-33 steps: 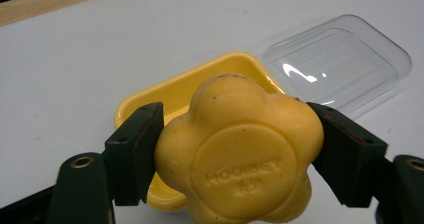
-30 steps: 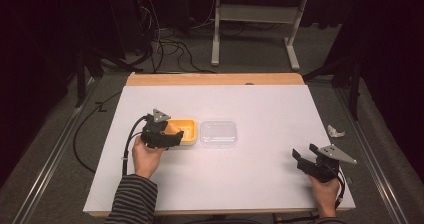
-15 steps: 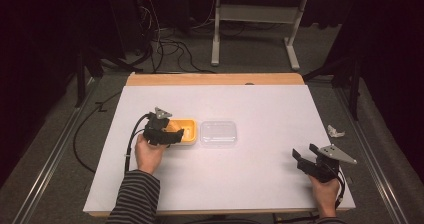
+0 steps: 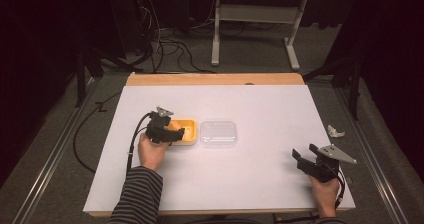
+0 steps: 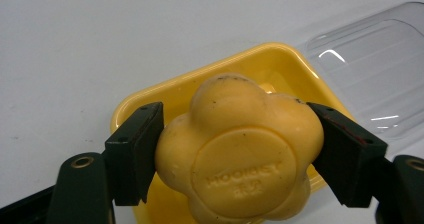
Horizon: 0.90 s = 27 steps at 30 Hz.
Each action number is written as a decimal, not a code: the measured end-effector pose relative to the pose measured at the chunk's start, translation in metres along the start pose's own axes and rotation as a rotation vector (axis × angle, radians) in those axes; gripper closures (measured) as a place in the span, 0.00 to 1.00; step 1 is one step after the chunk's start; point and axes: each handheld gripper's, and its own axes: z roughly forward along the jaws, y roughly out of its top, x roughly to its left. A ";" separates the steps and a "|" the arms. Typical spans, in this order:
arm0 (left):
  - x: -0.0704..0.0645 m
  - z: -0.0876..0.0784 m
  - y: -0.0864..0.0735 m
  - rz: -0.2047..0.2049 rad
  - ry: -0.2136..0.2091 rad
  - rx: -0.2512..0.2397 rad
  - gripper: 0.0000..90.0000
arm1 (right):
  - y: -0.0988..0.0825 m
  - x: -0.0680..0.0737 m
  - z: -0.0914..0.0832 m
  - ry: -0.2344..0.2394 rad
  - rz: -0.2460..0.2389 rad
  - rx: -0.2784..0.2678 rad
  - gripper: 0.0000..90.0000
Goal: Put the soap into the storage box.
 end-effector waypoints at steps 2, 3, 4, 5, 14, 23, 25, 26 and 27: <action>0.000 0.002 0.000 -0.002 -0.001 0.003 0.30 | 0.000 0.000 0.000 0.001 -0.003 0.000 0.32; 0.000 0.004 0.001 -0.001 0.000 0.005 0.30 | 0.000 0.000 0.000 0.002 -0.004 0.000 0.32; 0.000 0.005 0.001 -0.001 -0.001 0.007 0.30 | 0.000 0.000 0.000 0.002 -0.004 0.001 0.32; 0.000 0.007 0.001 -0.002 -0.001 0.008 0.30 | 0.000 0.000 0.000 0.003 -0.003 0.002 0.32; -0.002 0.019 0.002 0.009 0.008 0.039 0.30 | 0.001 0.000 0.001 0.001 -0.004 0.014 0.32; -0.004 0.025 0.002 0.005 0.015 0.035 0.30 | 0.000 0.000 0.001 0.002 -0.004 0.007 0.32; -0.003 0.026 0.002 0.000 0.016 0.032 0.29 | 0.000 0.000 0.001 0.002 -0.004 0.004 0.32; -0.003 0.027 0.002 -0.006 0.016 0.031 0.29 | 0.000 0.000 0.001 0.002 -0.004 0.004 0.32; -0.003 0.028 0.002 -0.007 0.017 0.032 0.29 | 0.000 0.000 0.001 0.003 -0.007 0.003 0.32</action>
